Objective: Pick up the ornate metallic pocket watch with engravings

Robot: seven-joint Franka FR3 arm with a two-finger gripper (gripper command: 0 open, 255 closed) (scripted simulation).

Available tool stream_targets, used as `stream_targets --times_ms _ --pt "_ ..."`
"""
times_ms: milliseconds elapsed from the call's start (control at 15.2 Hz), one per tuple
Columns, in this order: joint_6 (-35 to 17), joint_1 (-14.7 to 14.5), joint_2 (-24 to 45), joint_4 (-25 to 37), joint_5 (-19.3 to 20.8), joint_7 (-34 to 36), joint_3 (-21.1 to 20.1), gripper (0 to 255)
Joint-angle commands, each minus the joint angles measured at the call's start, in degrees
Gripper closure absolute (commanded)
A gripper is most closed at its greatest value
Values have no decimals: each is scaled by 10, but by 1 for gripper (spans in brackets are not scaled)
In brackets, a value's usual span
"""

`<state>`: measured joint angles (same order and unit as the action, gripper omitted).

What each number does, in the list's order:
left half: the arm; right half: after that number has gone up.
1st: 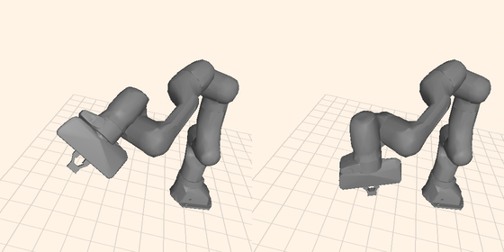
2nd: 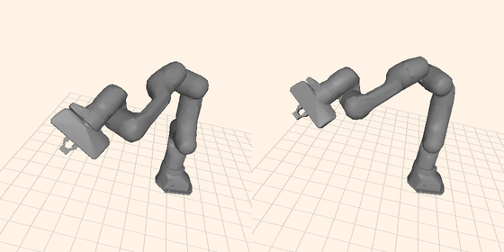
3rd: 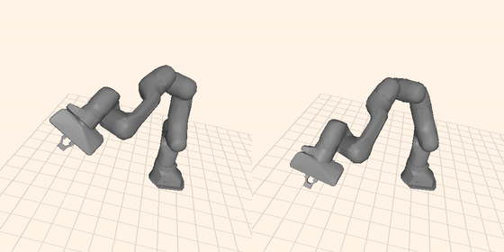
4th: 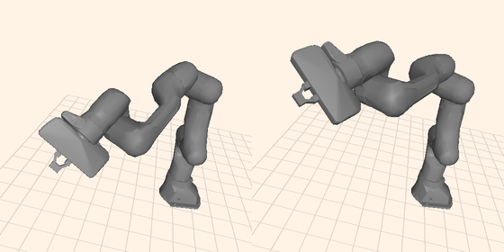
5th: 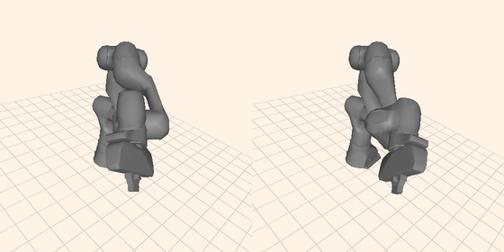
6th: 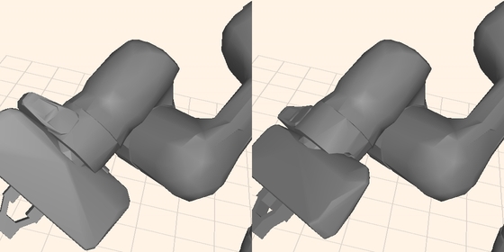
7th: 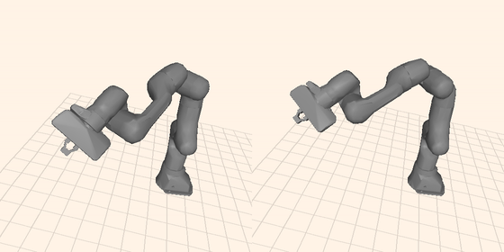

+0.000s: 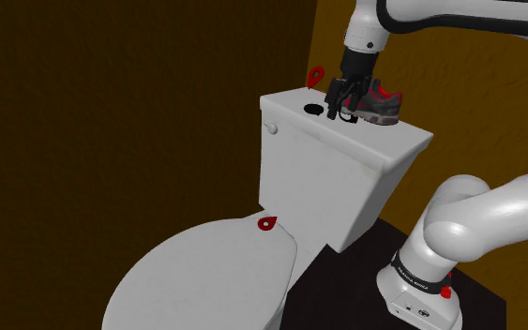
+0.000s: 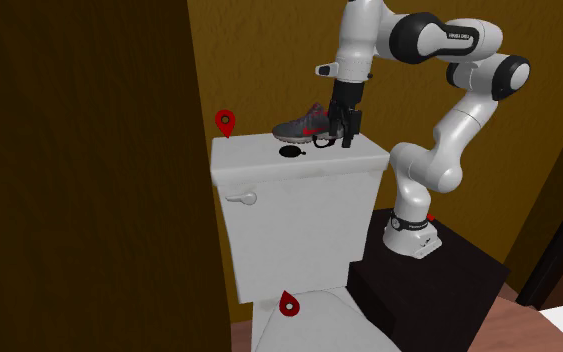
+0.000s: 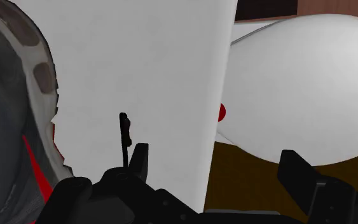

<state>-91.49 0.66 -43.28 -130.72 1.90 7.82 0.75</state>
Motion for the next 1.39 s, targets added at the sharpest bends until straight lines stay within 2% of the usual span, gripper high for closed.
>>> stream_targets --times_ms 0,660,1254,1320 --pt "0 0 0 0 0 0 0 0" --pt "-11 18 226 188 8 -38 51 0" --pt "-69 19 216 121 10 -37 52 0" --pt "-69 20 215 120 10 -38 53 255"
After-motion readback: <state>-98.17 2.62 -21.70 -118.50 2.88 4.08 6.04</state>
